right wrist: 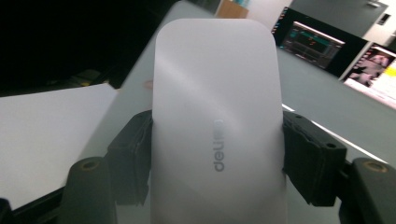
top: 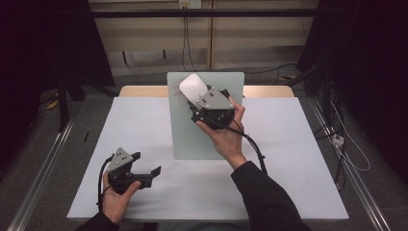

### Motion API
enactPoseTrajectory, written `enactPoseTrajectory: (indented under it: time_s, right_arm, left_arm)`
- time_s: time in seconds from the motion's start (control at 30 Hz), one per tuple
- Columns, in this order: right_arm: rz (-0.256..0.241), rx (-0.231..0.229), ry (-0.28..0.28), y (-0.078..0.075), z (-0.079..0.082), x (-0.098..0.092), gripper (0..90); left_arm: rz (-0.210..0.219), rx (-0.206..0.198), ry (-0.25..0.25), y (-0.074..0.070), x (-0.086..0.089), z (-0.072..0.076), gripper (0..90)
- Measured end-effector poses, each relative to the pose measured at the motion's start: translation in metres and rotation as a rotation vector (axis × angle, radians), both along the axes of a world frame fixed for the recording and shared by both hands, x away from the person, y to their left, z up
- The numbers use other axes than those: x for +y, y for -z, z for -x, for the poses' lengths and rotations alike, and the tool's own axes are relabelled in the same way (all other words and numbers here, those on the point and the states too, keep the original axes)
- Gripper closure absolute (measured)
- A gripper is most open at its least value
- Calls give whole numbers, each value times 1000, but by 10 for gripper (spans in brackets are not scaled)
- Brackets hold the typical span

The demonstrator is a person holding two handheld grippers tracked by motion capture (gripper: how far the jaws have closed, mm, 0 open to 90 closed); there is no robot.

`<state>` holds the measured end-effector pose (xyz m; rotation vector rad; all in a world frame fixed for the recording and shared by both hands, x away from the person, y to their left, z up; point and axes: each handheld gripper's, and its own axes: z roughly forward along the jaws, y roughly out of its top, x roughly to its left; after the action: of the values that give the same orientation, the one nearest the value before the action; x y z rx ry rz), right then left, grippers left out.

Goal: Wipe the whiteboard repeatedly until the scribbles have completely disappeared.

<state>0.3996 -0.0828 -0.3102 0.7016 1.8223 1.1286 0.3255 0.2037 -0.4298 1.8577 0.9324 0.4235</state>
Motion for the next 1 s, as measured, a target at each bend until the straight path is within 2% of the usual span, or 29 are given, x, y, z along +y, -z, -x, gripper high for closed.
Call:
enactPoseTrajectory:
  time_s: [0.03, 0.17, 0.27, 0.43, 0.5, 0.57, 0.73, 0.83, 0.93, 1.0]
  right_arm:
    - [22, 11, -25, 6, 1, 10, 316]
    - [34, 42, -67, 14, 3, 22, 316]
    - [36, 48, -70, 14, 3, 23, 315]
    - [25, 37, -56, 7, 1, 18, 316]
    - [22, 27, -37, 1, -1, 15, 316]
    - [21, 9, -10, -8, -4, 10, 316]
    - [25, -3, 14, -17, -7, 10, 316]
    - [39, 3, 16, -16, -7, 14, 316]
    - [71, 36, -22, -5, -3, 23, 316]
    - [78, 42, -30, -2, -2, 26, 316]
  left_arm:
    - [-1, 0, 0, 0, 0, 0, 63]
    - [-1, 1, 2, 0, 0, 0, 63]
    - [1, -3, 1, 0, 0, 0, 63]
    - [12, 0, -3, 0, 0, 0, 63]
    - [3, 1, 3, 0, 1, 0, 63]
    - [11, 2, 0, 0, 0, 0, 63]
    - [0, 1, 4, 0, 1, 0, 63]
    - [0, 1, 4, 0, 1, 0, 63]
    - [-1, 2, 5, 0, 0, 0, 63]
    - [-1, 2, 6, 0, 0, 0, 63]
